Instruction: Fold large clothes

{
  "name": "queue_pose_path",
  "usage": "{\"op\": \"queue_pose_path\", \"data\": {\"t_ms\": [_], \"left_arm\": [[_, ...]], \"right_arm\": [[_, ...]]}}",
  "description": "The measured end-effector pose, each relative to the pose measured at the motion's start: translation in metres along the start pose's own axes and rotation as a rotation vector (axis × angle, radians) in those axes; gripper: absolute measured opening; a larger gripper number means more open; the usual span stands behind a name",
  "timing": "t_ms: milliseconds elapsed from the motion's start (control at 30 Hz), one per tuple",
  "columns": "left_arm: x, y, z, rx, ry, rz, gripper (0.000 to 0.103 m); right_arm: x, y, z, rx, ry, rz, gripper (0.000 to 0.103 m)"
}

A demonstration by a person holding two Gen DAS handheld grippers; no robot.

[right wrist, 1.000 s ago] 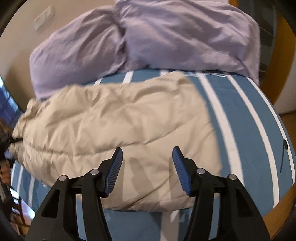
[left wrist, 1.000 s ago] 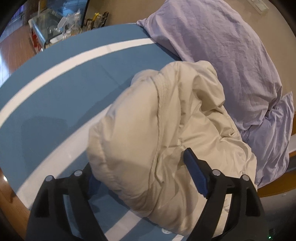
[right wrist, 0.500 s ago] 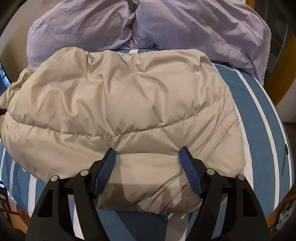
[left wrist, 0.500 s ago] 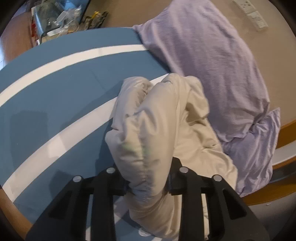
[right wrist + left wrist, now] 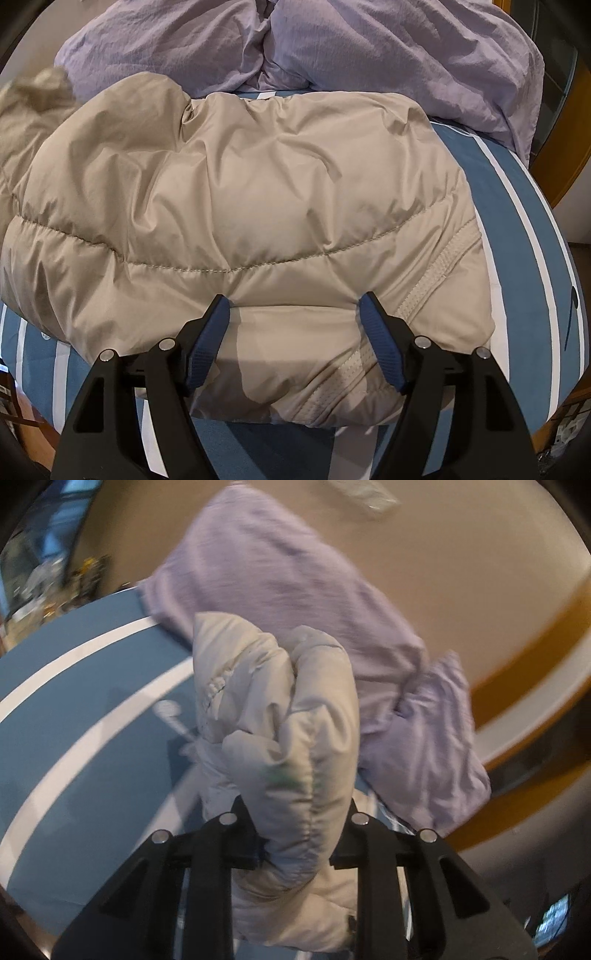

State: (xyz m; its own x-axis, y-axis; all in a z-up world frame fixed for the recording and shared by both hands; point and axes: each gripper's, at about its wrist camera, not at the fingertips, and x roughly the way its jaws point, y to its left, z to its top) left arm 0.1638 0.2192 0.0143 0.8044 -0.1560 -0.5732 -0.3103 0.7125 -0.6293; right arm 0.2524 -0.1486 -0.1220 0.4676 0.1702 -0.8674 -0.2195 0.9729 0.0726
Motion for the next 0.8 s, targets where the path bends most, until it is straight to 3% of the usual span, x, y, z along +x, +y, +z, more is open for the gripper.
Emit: {"op": "queue_pose_path", "data": {"t_ms": [333, 800], "left_arm": [[0.013, -0.098, -0.030, 0.203, 0.063, -0.118, 0.024], [0.056, -0.173, -0.086, 0.392, 0.181, -0.143, 0.024]], "right_arm": [[0.001, -0.002, -0.001, -0.002, 0.002, 0.013, 0.076], [-0.005, -0.011, -0.004, 0.005, -0.010, 0.074, 0.076]]}}
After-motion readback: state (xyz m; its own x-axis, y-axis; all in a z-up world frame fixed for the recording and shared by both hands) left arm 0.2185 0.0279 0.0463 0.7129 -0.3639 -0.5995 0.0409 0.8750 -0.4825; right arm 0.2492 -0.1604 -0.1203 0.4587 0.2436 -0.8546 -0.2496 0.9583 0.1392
